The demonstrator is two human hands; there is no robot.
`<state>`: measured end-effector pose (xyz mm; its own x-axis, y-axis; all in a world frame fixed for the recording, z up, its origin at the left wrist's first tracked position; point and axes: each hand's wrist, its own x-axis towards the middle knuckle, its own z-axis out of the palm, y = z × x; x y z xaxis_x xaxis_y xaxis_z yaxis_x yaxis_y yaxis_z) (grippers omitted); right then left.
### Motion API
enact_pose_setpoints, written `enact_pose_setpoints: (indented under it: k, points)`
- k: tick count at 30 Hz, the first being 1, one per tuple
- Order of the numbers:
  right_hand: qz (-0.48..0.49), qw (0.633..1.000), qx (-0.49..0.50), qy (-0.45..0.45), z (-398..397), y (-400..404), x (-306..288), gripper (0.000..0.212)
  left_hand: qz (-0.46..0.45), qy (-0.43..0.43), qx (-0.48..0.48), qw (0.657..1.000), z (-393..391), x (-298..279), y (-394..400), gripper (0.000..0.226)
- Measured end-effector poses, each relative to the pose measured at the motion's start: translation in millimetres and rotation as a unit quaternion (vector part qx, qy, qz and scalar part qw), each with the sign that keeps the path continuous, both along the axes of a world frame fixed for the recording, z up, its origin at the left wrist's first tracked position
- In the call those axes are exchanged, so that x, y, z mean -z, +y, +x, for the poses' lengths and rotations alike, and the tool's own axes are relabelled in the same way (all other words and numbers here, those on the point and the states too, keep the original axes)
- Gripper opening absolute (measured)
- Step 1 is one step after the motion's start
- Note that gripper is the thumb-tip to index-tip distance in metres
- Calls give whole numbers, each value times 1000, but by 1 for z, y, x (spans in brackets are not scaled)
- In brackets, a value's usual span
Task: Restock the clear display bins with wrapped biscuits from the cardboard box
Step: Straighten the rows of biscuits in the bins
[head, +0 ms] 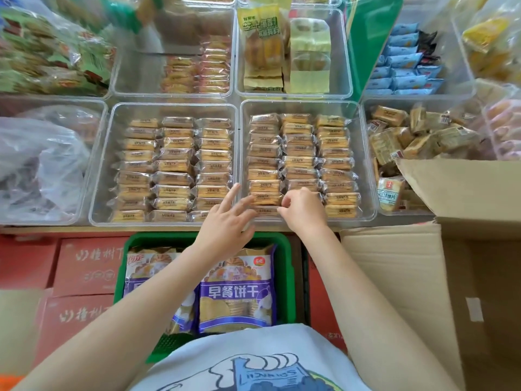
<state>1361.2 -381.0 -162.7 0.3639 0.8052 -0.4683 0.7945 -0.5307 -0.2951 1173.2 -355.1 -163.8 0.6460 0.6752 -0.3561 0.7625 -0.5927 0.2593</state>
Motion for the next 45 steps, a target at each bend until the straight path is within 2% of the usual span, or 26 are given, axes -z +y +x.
enact_pose_setpoints:
  k: [3,7,14,17,20,23,25,28,32,34,37,42,45]
  points:
    - [-48,997,-40,-42,-2,9,-3,20,4,11,13,1000,-1,-3,2,45]
    - [-108,988,-57,-91,-9,21,-3,11,10,18,20,1000,-1,-6,3,47]
    - [-102,991,-44,81,4,17,0,32,9,17,18,1000,-1,-2,3,52]
    - [-39,995,19,95,8,12,-6,38,22,58,34,998,3,-3,5,56]
    - [46,992,79,86,5,11,-7,24,25,76,42,996,5,-3,6,59]
    - [53,988,86,116,-2,10,-5,20,30,61,40,997,3,-2,8,60]
    - [39,990,86,108,-6,9,-3,29,31,53,35,997,3,-1,8,61]
    - [16,984,92,154,-9,10,-2,38,33,63,45,996,7,3,8,62]
    - [47,980,108,164,6,11,-9,33,45,52,47,996,11,10,8,65]
    - [69,975,134,161,6,10,-9,33,59,30,34,997,9,12,11,73]
    - [50,971,141,185,-6,11,-4,42,70,-1,11,997,7,18,15,84]
    - [105,958,208,166,-16,11,-4,40,84,6,-17,996,2,29,26,104]
    - [139,957,198,159,-22,9,-3,51,75,8,-22,997,0,31,28,109]
